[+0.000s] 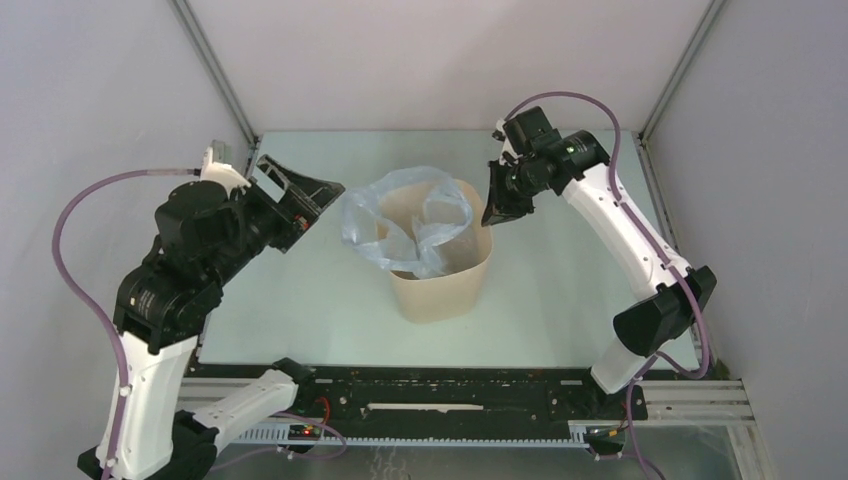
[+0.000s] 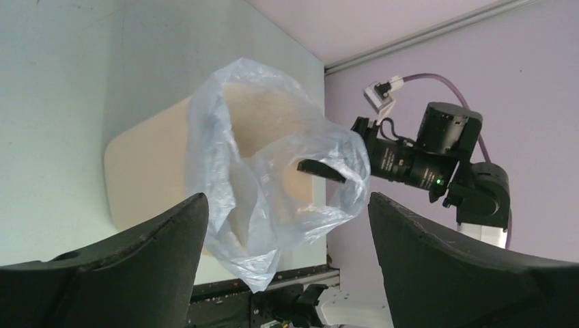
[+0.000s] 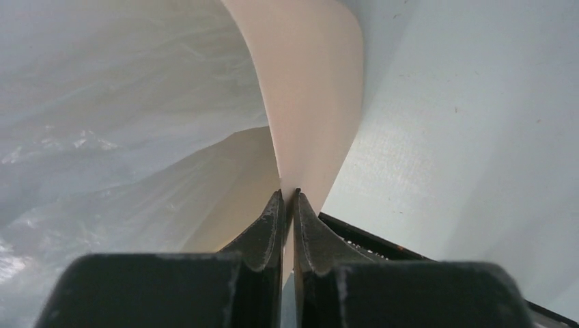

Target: Put the trash bags into the trash bin

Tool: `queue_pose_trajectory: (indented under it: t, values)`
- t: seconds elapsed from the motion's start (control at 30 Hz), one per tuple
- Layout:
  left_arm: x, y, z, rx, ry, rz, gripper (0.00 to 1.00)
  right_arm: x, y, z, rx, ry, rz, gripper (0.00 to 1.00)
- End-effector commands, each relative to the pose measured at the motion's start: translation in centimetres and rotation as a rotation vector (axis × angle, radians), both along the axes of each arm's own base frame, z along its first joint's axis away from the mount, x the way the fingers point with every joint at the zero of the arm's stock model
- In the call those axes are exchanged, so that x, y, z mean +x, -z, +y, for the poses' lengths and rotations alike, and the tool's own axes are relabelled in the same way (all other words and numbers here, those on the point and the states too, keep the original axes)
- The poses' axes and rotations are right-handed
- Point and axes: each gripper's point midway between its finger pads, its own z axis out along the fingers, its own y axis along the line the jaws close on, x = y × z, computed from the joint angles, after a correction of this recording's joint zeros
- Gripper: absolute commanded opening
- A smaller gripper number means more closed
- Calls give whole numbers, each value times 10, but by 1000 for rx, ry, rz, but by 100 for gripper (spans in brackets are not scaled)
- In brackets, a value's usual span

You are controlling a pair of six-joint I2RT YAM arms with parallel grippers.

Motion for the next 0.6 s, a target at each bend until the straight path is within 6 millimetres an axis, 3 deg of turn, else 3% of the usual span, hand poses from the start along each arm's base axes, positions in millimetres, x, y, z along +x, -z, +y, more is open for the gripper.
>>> queue_pose_trajectory:
  t: [0.0,0.17,0.27,0.37,0.43,0.57]
  values:
    - [3,17,-1,24,-8,76,90,17,-18,-11,49,29,-68,0]
    - [7,19,-6,18,11,50,91,26,-18,-28,35,77,-83,0]
    - [16,36,-28,-19,88,77,94,24,-24,-21,82,44,-83,2]
    - [28,49,-43,-49,127,104,89,18,-33,-19,111,9,-87,18]
    - [35,49,-37,-17,91,84,83,12,-42,-25,114,-4,-100,29]
    - [44,55,-32,-62,86,78,83,-3,-69,-39,88,-37,-168,62]
